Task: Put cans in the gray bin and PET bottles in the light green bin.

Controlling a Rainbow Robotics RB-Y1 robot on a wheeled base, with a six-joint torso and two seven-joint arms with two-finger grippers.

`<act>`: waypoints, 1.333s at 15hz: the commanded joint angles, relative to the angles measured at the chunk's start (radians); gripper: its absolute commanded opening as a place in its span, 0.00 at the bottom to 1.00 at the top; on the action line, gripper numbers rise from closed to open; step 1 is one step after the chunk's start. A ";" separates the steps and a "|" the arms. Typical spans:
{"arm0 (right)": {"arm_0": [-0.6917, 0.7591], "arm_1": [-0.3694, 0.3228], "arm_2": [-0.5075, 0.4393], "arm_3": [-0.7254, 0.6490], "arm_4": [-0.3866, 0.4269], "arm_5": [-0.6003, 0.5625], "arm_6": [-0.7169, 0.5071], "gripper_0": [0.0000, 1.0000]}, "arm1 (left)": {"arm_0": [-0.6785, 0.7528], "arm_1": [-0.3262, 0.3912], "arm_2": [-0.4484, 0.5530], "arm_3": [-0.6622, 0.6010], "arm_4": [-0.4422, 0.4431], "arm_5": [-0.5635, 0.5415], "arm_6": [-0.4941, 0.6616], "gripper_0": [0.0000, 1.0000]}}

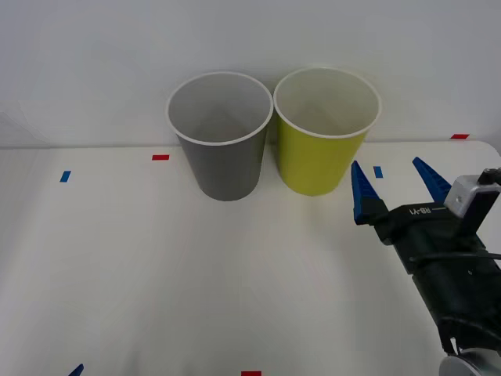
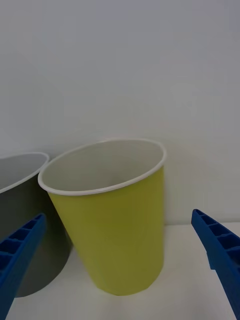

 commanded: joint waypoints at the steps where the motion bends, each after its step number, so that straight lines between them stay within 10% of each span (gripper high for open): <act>1: 0.000 0.023 -0.004 0.009 0.019 0.036 0.038 1.00 | 0.000 0.000 0.000 0.000 0.000 0.000 0.000 1.00; 10: 0.150 -0.065 0.006 0.358 0.171 -0.491 -0.063 1.00 | 0.000 0.000 0.000 0.000 0.000 0.000 0.000 1.00; 20: 0.535 -0.163 0.019 0.361 0.200 -0.585 -0.060 1.00 | 0.000 0.000 0.000 0.000 0.000 0.000 0.000 1.00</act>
